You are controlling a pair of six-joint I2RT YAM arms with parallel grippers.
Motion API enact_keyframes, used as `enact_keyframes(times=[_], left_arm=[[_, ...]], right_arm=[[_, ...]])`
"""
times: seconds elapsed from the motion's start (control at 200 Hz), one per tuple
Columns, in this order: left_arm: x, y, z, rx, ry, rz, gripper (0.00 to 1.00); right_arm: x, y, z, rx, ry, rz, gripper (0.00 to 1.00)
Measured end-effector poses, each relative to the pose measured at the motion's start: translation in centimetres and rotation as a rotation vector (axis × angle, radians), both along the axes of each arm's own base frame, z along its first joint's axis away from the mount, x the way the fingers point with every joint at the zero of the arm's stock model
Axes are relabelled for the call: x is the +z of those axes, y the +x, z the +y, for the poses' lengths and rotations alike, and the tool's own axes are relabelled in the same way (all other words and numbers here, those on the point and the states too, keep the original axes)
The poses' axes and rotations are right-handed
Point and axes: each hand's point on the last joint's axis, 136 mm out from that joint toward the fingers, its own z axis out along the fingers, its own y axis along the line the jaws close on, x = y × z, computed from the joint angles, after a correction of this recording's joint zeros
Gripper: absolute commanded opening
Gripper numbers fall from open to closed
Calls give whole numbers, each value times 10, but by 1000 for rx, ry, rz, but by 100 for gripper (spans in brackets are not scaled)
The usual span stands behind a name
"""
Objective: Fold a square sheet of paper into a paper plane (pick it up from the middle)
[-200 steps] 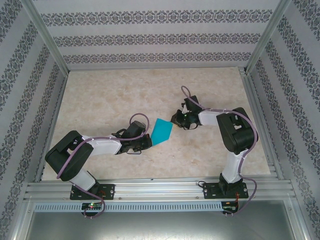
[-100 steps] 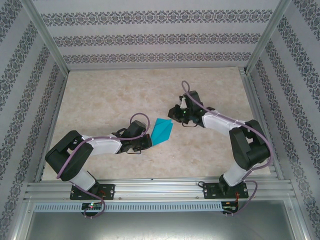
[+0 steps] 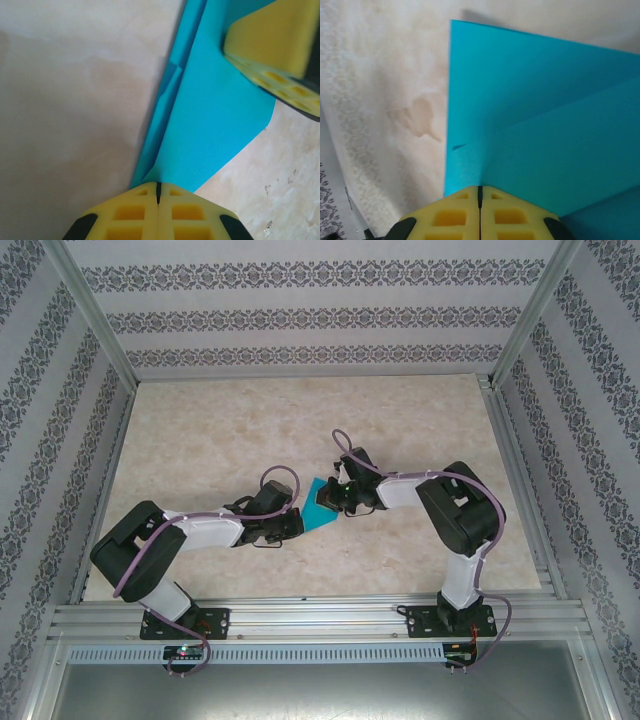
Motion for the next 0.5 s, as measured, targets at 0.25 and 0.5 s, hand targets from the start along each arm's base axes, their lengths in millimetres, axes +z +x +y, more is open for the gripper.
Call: enact_keyframes(times=[0.25, 0.5], left_arm=[[21, -16, 10, -40, 34, 32, 14], [58, 19, -18, -50, -86, -28, 18]], right_arm=[[0, 1, -1, 12, 3, -14, 6], [0, 1, -1, 15, 6, -15, 6]])
